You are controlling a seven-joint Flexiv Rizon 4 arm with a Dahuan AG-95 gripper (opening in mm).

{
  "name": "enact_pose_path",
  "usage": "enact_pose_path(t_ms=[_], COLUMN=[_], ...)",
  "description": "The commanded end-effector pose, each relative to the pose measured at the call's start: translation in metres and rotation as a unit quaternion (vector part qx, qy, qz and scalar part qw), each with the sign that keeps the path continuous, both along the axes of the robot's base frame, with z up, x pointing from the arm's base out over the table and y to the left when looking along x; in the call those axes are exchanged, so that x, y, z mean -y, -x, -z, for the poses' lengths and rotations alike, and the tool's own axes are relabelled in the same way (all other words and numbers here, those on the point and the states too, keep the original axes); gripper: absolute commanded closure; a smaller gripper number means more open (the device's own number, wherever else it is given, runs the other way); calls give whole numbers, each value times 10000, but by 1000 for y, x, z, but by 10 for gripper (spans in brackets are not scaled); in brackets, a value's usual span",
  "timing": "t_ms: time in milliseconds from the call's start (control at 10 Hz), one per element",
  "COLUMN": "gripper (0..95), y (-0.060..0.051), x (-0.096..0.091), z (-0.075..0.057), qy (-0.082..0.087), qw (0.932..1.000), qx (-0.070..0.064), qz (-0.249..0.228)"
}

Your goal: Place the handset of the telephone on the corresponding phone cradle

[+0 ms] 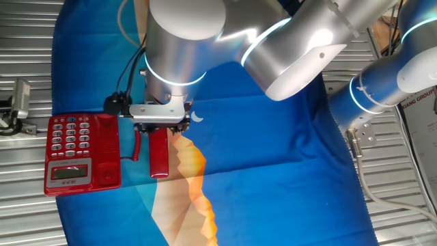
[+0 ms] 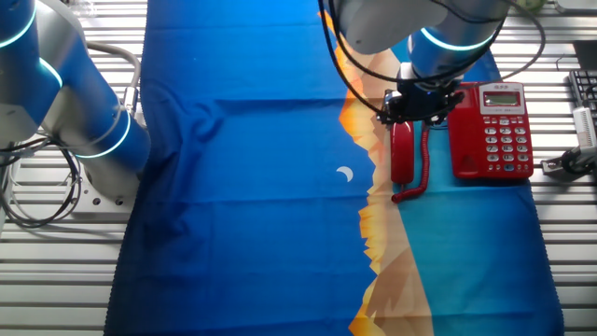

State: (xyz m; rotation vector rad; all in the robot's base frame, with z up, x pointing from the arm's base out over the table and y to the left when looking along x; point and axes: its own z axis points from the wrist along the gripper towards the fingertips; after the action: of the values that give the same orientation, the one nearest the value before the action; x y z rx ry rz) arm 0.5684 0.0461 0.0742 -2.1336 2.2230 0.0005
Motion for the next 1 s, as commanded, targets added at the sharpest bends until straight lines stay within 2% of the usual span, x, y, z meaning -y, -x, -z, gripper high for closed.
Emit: enact_pose_path(t_ms=[100, 300, 400, 500, 800, 1000], gripper=[380, 380, 190, 190, 190, 190], y=[-1, -1, -1, -1, -1, -1], x=[0, 0, 0, 0, 0, 0], z=[-1, -1, -1, -1, -1, -1], qy=[8, -75, -52, -57, -9, 101], qw=[10000, 9999, 9999, 9998, 9998, 9995], qx=[2, -93, -135, -187, -220, -282], qz=[32, -3, -64, -104, -18, -32])
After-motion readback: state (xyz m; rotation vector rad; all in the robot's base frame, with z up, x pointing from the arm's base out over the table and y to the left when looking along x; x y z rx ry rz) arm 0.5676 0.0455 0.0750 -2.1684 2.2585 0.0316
